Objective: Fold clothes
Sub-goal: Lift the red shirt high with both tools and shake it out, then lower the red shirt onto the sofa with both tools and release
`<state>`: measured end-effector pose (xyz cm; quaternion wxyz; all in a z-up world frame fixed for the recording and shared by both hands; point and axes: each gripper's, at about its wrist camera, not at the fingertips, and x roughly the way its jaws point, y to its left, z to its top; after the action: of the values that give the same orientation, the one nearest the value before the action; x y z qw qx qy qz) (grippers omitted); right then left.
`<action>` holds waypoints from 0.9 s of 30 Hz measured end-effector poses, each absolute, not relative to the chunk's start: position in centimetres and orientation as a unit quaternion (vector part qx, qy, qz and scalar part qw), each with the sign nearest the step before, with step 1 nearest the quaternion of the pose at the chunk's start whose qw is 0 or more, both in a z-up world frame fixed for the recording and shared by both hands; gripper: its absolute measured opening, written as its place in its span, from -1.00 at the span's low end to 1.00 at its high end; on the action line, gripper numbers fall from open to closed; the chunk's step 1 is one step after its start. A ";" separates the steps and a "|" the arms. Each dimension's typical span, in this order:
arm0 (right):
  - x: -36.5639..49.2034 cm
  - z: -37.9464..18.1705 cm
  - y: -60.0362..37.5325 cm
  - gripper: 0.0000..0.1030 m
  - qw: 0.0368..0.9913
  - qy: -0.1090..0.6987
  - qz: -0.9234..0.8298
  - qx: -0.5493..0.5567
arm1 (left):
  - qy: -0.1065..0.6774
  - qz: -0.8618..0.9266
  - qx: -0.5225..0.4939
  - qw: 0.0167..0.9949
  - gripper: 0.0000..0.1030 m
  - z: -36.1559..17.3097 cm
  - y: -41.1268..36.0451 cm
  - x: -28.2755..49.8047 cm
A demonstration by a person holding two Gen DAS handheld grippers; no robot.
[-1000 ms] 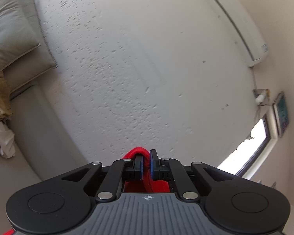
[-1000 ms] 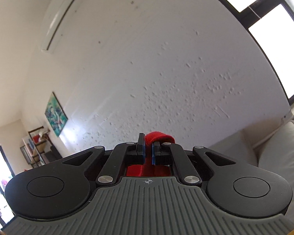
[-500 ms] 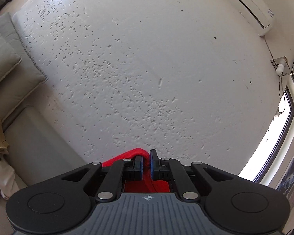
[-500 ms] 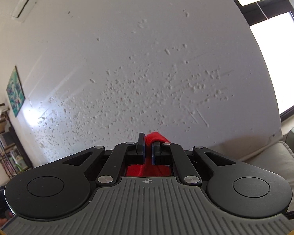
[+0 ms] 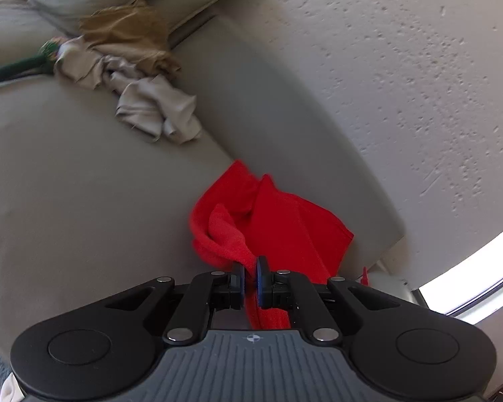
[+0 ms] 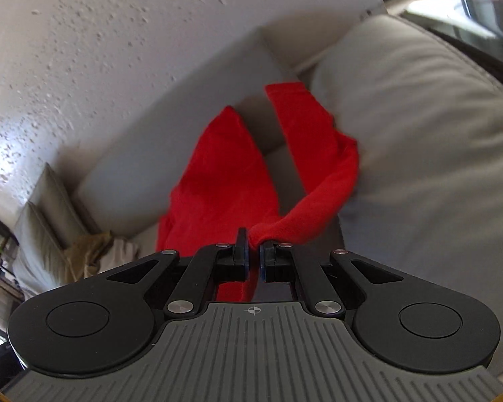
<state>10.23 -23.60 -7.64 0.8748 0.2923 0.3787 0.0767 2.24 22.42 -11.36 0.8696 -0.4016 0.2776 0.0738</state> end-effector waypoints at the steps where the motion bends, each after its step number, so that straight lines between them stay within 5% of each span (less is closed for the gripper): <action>1: 9.7 -9.1 -23.6 -0.89 0.868 0.394 0.073 0.293 | 0.290 0.080 -0.404 0.864 -0.92 -12.4 22.4 1.5; 6: 7.2 -12.3 -23.6 -0.89 0.858 0.427 0.062 0.277 | 0.307 0.089 -0.398 0.860 -0.92 -13.7 21.8 -1.1; 15: 4.7 -9.1 -24.2 -0.89 0.868 0.416 0.054 0.264 | 0.311 0.090 -0.355 0.877 -0.92 -11.4 20.4 -3.7; 23: 3.5 -12.4 -22.9 -0.83 0.833 0.499 0.049 0.232 | 0.418 0.137 -0.314 0.841 -0.85 -14.9 19.4 -3.4; 26: 2.9 -12.7 -22.9 -0.70 0.823 0.518 0.047 0.226 | 0.421 0.158 -0.277 0.849 -0.59 -13.3 18.8 -4.3; 27: 2.5 -12.2 -23.0 -0.60 0.826 0.517 0.044 0.217 | 0.418 0.168 -0.261 0.854 -0.34 -12.5 18.6 -4.6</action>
<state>2.53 -23.01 -12.16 0.8265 0.2174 0.5174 0.0444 -4.64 18.64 -12.50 0.8539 -0.2606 0.4180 0.1680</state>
